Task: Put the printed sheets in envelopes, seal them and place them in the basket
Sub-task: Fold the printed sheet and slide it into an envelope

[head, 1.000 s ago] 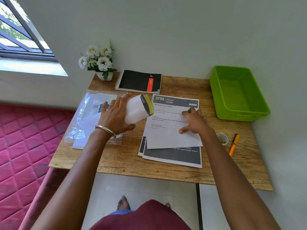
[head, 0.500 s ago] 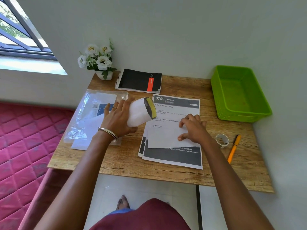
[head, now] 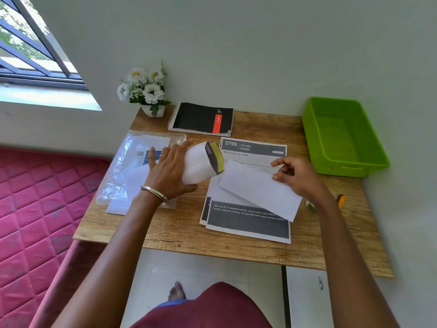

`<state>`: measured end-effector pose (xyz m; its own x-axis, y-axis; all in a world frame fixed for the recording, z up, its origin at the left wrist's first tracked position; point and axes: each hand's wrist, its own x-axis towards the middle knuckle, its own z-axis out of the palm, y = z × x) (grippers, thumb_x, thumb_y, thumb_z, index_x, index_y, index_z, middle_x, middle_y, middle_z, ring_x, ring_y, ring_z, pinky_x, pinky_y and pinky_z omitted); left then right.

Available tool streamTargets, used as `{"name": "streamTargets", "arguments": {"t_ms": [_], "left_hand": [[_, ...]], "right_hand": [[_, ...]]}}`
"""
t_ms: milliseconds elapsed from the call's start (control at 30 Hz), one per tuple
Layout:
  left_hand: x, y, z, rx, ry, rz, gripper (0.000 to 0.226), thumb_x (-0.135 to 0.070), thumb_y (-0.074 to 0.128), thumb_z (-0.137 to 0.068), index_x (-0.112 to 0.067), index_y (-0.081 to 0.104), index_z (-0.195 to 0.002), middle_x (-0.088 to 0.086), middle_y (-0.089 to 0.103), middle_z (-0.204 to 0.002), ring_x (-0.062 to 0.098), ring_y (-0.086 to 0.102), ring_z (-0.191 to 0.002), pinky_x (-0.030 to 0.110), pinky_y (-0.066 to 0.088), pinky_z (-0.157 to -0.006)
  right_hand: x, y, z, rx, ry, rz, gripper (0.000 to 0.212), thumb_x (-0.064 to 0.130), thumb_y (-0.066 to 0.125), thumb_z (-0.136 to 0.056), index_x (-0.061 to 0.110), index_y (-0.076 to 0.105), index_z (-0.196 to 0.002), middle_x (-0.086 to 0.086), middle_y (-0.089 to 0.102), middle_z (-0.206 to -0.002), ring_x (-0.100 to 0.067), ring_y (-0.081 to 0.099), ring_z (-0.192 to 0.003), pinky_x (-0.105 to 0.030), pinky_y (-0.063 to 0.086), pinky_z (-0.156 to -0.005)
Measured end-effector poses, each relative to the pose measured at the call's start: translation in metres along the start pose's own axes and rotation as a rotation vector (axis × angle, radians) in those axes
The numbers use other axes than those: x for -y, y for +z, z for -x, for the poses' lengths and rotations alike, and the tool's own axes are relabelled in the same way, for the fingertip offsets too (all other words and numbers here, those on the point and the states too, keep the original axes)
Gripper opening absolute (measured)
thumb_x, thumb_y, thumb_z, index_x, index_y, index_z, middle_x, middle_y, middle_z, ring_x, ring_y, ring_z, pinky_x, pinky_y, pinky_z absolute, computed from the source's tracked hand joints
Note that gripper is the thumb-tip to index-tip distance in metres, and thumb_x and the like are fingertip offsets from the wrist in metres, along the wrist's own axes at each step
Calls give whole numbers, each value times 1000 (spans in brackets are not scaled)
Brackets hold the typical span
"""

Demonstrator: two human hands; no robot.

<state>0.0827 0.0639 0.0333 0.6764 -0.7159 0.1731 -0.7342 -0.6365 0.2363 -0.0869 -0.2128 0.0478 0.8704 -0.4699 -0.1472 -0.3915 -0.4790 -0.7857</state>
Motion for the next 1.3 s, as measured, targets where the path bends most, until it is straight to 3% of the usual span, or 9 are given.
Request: {"name": "streamTargets", "arguments": {"t_ms": [200, 300, 400, 467, 567, 767, 900, 1033, 1300], "left_hand": [[-2, 0, 5, -20, 20, 28, 109, -45, 82, -55, -25, 13, -136, 12, 44, -134, 36, 43, -123, 66, 5, -107], [1, -3, 7, -41, 18, 43, 111, -45, 83, -54, -22, 14, -137, 13, 43, -135, 39, 43, -122, 65, 4, -108], [4, -8, 6, -51, 26, 42, 113, -48, 82, -51, -20, 15, -137, 13, 41, -135, 37, 40, -122, 65, 4, -109], [6, -12, 5, -53, 37, 50, 112, -51, 79, -51, -20, 16, -138, 12, 40, -133, 36, 39, -122, 64, 4, -109], [5, -21, 4, -58, 58, 50, 111, -52, 77, -50, -19, 18, -138, 12, 40, -132, 35, 38, -121, 65, 4, -109], [2, -33, 5, -61, 91, -9, 113, -47, 83, -49, -24, 14, -137, 13, 40, -131, 37, 39, -120, 67, 6, -106], [1, -33, 8, -58, 82, -89, 113, -51, 80, -51, -24, 15, -138, 12, 41, -128, 36, 40, -118, 70, 7, -106], [-1, -29, 10, -68, 101, -111, 112, -52, 77, -50, -21, 18, -140, 10, 41, -126, 35, 39, -116, 71, 6, -105], [-7, -22, 16, -130, 143, -75, 105, -65, 57, -55, -18, 21, -142, 11, 44, -123, 32, 41, -113, 65, 10, -108]], "right_hand": [[17, -11, 16, -110, 21, -102, 16, 4, 64, -88, 9, 70, -101, -4, 66, -88, -14, 57, -78, -22, 44, -62], [30, -27, 30, -250, -45, -284, 16, 3, 64, -87, 13, 69, -97, 0, 67, -86, -8, 59, -74, -14, 46, -61], [41, -41, 45, -309, -180, -350, 16, 2, 65, -85, 17, 70, -89, 15, 68, -80, 0, 60, -74, -11, 46, -64], [50, -46, 53, -286, -268, -294, 17, 2, 66, -84, 18, 70, -88, 16, 67, -78, 3, 58, -74, -11, 44, -65], [63, -46, 59, -203, -362, -75, 17, 2, 66, -84, 12, 70, -96, 5, 62, -84, 3, 56, -76, -9, 40, -66], [75, -43, 57, -203, -532, 345, 18, 3, 64, -84, 1, 72, -100, -13, 63, -87, -24, 57, -77, -9, 37, -66], [82, -42, 58, -164, -573, 406, 24, 13, 60, -83, 0, 73, -100, -12, 62, -85, -25, 57, -75, -16, 36, -64], [86, -38, 58, -58, -571, 375, 19, 8, 65, -85, 3, 73, -102, -5, 60, -84, -21, 56, -74, -8, 37, -64], [91, -51, 51, 102, -356, 378, 18, 6, 67, -85, 10, 74, -102, 0, 63, -87, -19, 59, -84, -24, 40, -69]]}}
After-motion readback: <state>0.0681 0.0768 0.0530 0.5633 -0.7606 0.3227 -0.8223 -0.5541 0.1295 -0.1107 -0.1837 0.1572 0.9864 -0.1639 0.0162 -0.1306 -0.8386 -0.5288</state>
